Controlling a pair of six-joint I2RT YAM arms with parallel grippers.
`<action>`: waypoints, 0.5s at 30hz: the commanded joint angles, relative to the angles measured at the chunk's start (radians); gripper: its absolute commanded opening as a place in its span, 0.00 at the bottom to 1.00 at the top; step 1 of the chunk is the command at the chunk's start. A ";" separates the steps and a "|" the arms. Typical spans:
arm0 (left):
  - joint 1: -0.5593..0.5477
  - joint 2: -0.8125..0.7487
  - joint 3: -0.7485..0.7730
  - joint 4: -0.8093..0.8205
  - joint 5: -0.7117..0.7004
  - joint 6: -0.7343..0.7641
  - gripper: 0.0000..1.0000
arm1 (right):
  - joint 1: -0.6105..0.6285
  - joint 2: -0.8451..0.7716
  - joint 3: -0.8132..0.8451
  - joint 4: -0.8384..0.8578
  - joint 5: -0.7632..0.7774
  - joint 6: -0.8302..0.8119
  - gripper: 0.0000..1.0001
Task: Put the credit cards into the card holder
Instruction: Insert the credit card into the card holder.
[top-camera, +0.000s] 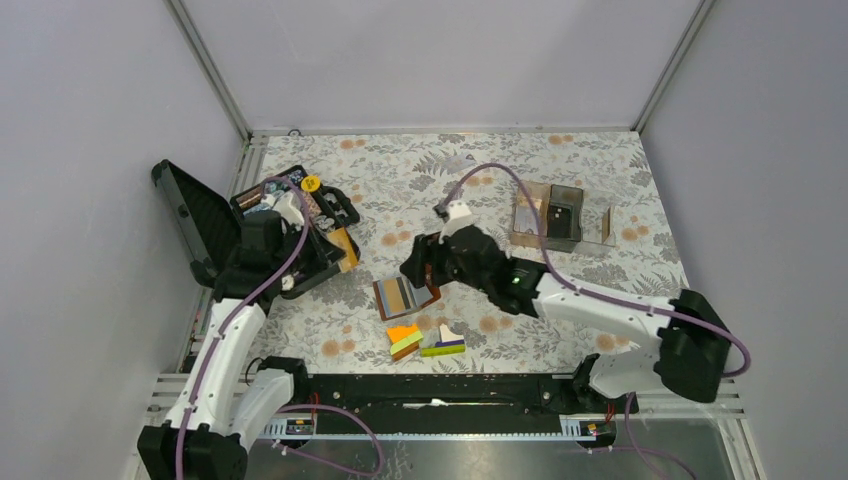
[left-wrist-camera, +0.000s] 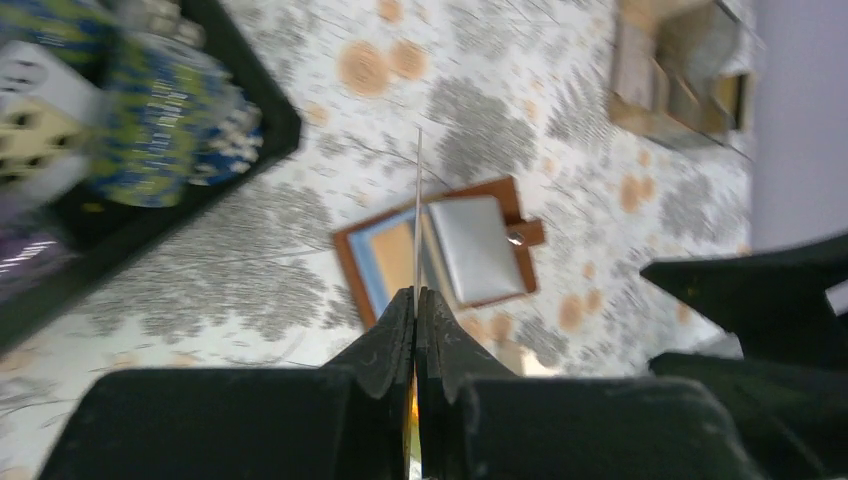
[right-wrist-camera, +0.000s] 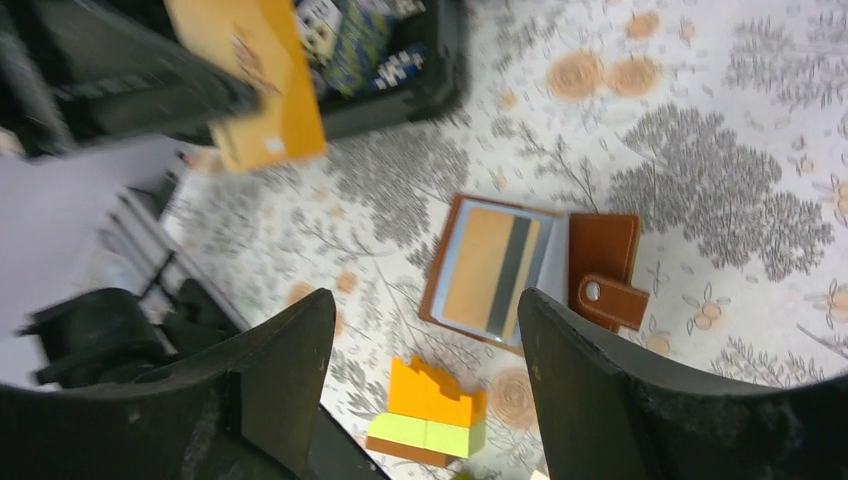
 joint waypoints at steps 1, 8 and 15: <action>0.025 -0.064 0.027 -0.001 -0.223 0.070 0.00 | 0.085 0.115 0.098 -0.180 0.193 -0.034 0.75; 0.025 -0.087 0.034 -0.035 -0.348 0.129 0.00 | 0.198 0.372 0.315 -0.318 0.309 -0.004 0.77; 0.028 -0.137 0.036 -0.051 -0.424 0.135 0.00 | 0.209 0.570 0.479 -0.438 0.329 0.027 0.79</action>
